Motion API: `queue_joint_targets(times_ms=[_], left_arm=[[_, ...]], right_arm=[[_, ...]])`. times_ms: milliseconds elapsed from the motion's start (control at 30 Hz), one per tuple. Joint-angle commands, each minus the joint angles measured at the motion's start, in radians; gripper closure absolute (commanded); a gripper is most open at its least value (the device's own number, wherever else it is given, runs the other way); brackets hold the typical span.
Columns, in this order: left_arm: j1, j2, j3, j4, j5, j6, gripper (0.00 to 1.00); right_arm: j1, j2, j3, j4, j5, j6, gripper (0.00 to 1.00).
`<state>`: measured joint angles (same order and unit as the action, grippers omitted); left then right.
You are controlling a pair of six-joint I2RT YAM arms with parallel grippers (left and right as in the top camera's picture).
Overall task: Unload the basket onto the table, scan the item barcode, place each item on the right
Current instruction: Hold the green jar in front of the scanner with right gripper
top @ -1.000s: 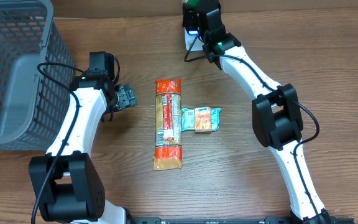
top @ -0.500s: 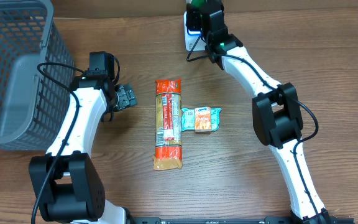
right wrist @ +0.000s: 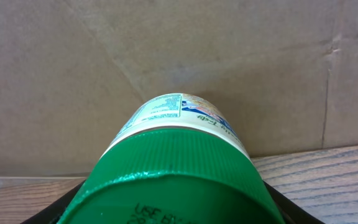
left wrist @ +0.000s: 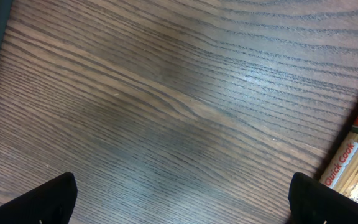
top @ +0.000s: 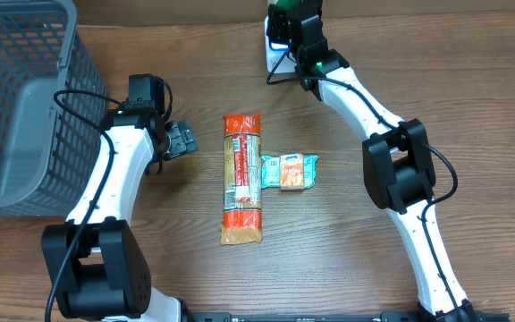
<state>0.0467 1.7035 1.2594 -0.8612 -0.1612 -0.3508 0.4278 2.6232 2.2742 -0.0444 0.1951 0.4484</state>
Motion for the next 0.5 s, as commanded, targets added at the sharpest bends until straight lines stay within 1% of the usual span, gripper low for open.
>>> queue_joint_targets(times_ms=[0,33,100,300,467], left_arm=[[-0.001,-0.02,0.011,0.002,0.001,0.014,0.0],[-0.001,-0.02,0.011,0.002,0.001,0.014,0.0],[-0.001,-0.02,0.011,0.002,0.001,0.014,0.0],[-0.001,-0.02,0.011,0.002,0.001,0.014,0.0],[-0.001,-0.02,0.011,0.002,0.001,0.014,0.0]], right_arm=[[0.003,-0.003,0.023,0.016,0.013,0.024,0.94],[0.003,-0.002,0.022,0.013,0.013,0.024,0.91],[0.003,0.0,0.021,0.006,0.013,0.024,0.91],[0.003,0.005,-0.01,-0.01,0.013,0.024,0.96],[0.003,0.005,-0.029,-0.018,0.013,0.023,0.96]])
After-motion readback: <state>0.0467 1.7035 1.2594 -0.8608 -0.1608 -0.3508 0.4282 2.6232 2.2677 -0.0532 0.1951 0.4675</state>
